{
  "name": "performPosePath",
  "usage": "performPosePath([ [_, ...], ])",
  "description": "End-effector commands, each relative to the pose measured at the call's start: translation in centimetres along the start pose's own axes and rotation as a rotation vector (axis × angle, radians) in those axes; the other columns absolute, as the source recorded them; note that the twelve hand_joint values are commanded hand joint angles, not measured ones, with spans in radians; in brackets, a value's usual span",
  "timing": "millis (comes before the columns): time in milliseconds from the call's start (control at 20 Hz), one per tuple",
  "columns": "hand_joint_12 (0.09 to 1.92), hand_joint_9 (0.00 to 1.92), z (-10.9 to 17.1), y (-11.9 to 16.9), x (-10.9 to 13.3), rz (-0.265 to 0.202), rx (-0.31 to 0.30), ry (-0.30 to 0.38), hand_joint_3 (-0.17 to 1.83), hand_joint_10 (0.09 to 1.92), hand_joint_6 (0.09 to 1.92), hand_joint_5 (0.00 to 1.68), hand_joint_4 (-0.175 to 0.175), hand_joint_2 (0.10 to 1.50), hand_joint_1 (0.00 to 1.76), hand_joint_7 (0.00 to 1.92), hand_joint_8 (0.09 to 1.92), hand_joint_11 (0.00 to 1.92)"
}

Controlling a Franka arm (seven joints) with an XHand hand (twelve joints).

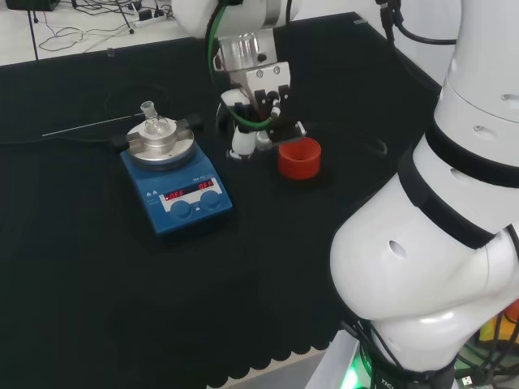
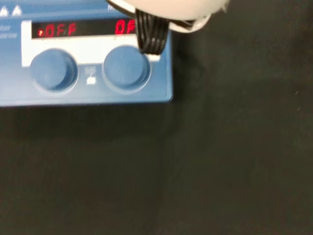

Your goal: Turn on the heater.

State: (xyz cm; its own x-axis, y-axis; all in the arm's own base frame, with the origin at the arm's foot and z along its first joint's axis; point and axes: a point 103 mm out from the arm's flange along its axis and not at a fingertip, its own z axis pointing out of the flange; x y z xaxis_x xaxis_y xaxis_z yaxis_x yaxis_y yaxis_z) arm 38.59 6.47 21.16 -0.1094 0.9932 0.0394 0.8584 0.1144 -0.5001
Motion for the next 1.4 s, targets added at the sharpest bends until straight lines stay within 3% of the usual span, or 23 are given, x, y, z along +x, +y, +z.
performPosePath([
  [50,1.09,1.59,4.8,-1.7,6.0,-0.120,0.146,-0.078,0.84,1.06,0.68,0.53,-0.101,0.73,1.34,1.48,1.13,1.25],
  [400,1.18,1.64,5.5,-2.1,8.3,-0.159,0.174,-0.100,0.89,1.16,0.76,0.50,-0.077,0.73,1.36,1.53,1.23,1.27],
  [750,1.21,1.64,5.6,-2.0,8.7,-0.161,0.195,-0.107,0.92,1.19,0.77,0.36,-0.050,0.72,1.38,1.54,1.25,1.26],
  [1400,1.23,1.64,6.8,-0.7,8.4,-0.157,0.244,-0.107,0.96,1.22,0.51,0.25,-0.023,0.70,1.39,1.54,1.27,1.25],
])
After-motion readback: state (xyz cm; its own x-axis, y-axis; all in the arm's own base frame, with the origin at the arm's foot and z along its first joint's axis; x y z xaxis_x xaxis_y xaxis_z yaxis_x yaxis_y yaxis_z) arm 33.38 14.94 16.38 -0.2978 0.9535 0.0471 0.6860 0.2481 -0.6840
